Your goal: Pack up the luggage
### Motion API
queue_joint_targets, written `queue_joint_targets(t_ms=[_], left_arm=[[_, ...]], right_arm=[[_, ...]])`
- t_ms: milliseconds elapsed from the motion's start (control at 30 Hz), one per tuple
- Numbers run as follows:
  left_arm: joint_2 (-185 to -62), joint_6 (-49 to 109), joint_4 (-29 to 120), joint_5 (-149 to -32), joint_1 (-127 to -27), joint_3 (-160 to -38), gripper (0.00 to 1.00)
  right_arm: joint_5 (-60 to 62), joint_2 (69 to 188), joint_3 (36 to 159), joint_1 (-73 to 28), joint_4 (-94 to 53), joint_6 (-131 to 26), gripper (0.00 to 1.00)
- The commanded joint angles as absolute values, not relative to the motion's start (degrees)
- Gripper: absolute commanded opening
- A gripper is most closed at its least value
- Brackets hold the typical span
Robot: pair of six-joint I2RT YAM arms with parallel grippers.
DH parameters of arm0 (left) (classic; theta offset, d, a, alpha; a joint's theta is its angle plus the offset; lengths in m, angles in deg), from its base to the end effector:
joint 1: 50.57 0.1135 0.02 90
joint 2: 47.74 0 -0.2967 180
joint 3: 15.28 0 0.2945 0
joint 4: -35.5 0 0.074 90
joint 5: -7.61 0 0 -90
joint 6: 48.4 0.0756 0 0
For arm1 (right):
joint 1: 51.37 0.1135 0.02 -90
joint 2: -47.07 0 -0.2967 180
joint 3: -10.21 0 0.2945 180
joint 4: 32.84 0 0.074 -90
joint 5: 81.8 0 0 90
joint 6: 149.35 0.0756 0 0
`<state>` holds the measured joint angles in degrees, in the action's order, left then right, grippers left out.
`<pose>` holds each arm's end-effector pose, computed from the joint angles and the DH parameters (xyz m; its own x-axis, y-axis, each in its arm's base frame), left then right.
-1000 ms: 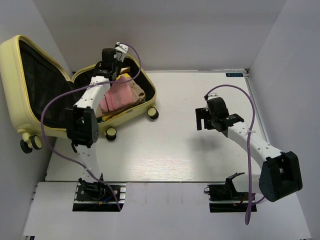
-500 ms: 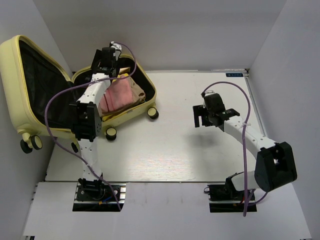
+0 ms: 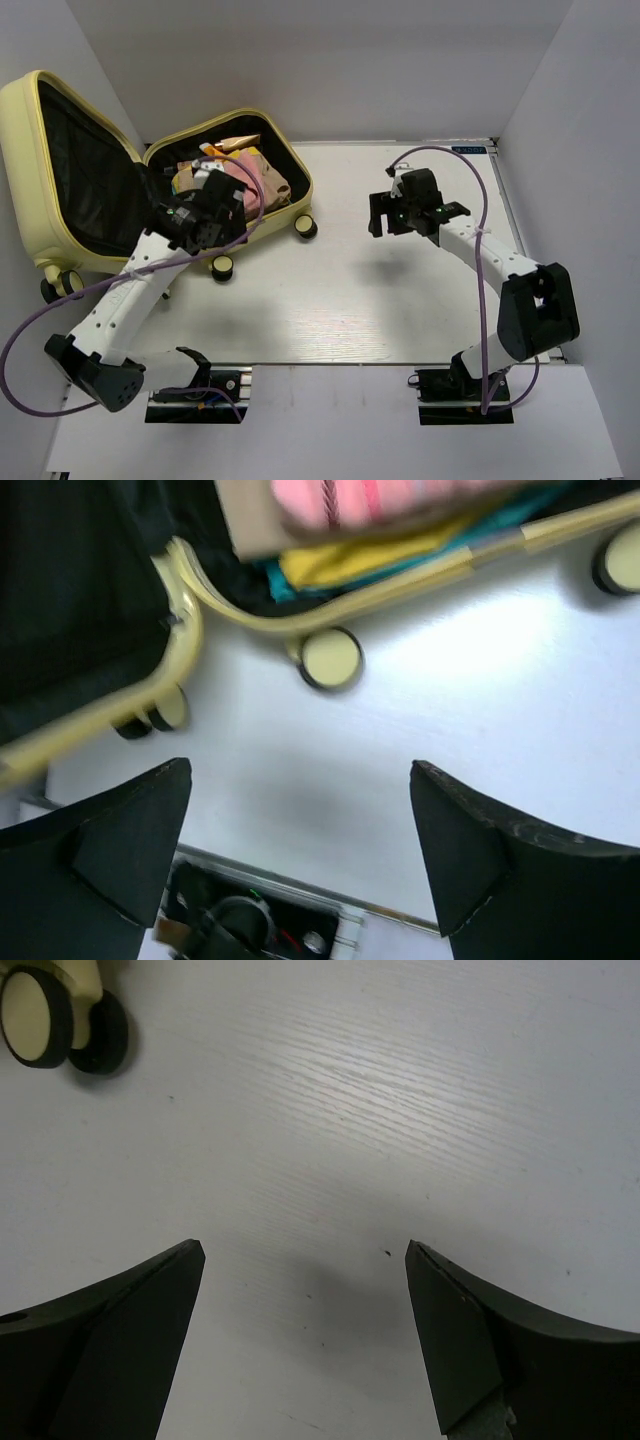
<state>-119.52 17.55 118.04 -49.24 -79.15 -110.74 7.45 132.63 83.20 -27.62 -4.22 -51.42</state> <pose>0.2551 -0.0919 0.3961 -0.7484 0.0191 -0.6630 -0.1673 0.9618 0.2167 0.3630 0.1608 0.2467 -0.6538 -0.1370 -0.7441 -0.3246 0.9391 0.1124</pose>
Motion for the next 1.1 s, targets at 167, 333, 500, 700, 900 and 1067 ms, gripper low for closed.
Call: queue_joint_targets(t_ms=[167,333,500,700,900,1067], left_arm=[[-114.97,1.92,146.76,-34.68,-87.48,-119.48,1.00],[-121.09,20.99,134.98,-18.47,-84.08,-135.28,1.00],[-123.42,52.45,110.26,-6.47,-71.34,-139.03,1.00],[-127.26,120.62,24.45,-6.02,-57.89,-127.88,1.00],[-133.34,104.99,49.68,-10.14,-54.18,-133.57,1.00],[-133.77,85.50,73.97,-13.47,-46.63,-135.49,1.00]], right_arm=[[-2.16,138.21,90.43,-27.55,-4.91,-52.93,0.87],[-4.63,138.92,91.83,-27.55,-5.01,-52.66,0.87],[-4.45,138.39,91.40,-27.55,-4.65,-52.58,0.87],[-3.66,137.86,90.69,-27.55,-4.92,-52.31,0.87],[-2.87,138.56,90.87,-27.55,-4.65,-52.75,0.87],[-1.73,138.48,90.96,-27.64,-4.13,-53.02,0.87]])
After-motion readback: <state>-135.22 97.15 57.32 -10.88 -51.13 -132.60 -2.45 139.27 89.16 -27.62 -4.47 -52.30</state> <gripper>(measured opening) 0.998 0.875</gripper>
